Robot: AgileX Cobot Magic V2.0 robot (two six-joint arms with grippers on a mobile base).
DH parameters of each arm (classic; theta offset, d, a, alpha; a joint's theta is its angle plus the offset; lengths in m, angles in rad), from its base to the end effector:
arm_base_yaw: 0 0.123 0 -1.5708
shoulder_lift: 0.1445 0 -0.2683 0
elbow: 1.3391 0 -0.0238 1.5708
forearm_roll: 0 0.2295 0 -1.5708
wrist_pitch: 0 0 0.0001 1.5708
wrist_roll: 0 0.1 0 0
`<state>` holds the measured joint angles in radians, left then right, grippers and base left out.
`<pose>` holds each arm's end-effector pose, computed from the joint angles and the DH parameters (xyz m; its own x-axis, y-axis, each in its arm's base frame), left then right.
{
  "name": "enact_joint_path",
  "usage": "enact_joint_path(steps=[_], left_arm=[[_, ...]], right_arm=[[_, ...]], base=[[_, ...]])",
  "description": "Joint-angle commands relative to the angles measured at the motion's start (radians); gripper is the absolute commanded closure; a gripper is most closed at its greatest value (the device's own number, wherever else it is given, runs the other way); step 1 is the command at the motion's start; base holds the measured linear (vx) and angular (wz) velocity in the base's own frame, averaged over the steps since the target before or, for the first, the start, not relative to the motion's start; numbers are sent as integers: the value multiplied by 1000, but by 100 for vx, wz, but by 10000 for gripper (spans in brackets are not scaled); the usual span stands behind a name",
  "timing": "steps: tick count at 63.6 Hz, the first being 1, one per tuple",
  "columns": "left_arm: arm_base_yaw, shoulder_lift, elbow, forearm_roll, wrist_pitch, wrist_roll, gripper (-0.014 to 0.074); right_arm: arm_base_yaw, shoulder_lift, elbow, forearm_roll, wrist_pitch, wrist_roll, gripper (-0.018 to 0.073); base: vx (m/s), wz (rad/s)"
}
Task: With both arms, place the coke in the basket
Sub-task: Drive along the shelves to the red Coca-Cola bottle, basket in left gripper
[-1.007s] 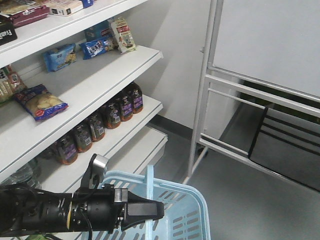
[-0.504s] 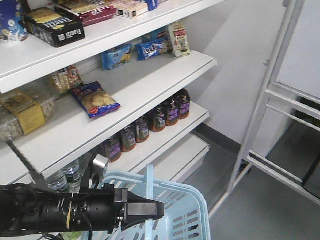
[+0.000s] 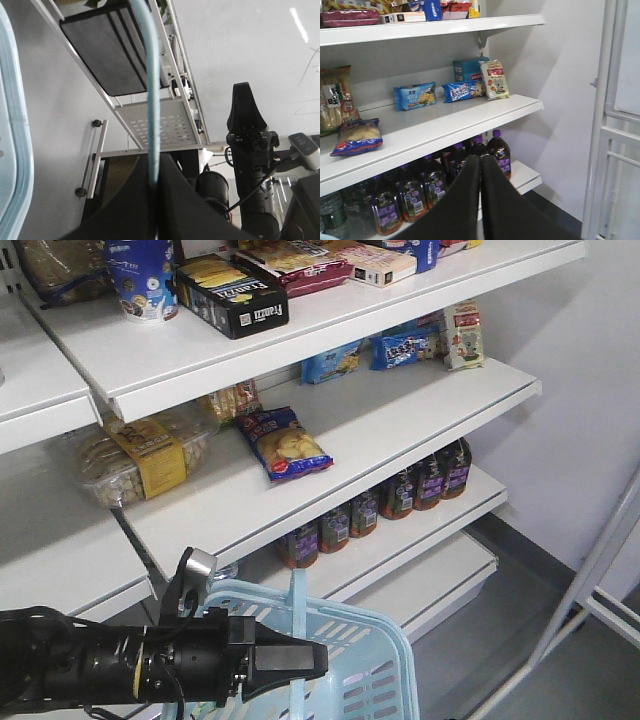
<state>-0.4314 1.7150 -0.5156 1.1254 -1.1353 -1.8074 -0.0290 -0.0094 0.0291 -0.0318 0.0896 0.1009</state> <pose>0.1957 -0.1801 0.1643 -0.9778 -0.1092 -0.1789 0.1508 0.2269 -0.9622 0.0615 -0.0021 0.1961 -0.0198 0.0698 -0.9974 0.0333 0.9971 0.0691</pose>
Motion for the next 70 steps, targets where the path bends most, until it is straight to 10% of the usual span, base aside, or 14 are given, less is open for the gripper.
enact_joint_path(steps=[1,70], left_arm=[[-5,-46,-13,-38,-239,6,603],[-5,-46,-13,-38,-239,6,603]], right_arm=[[-6,-18,14,-3,-74,-2,568],[-6,-18,14,-3,-74,-2,568]], base=[[4,23],[0,29]])
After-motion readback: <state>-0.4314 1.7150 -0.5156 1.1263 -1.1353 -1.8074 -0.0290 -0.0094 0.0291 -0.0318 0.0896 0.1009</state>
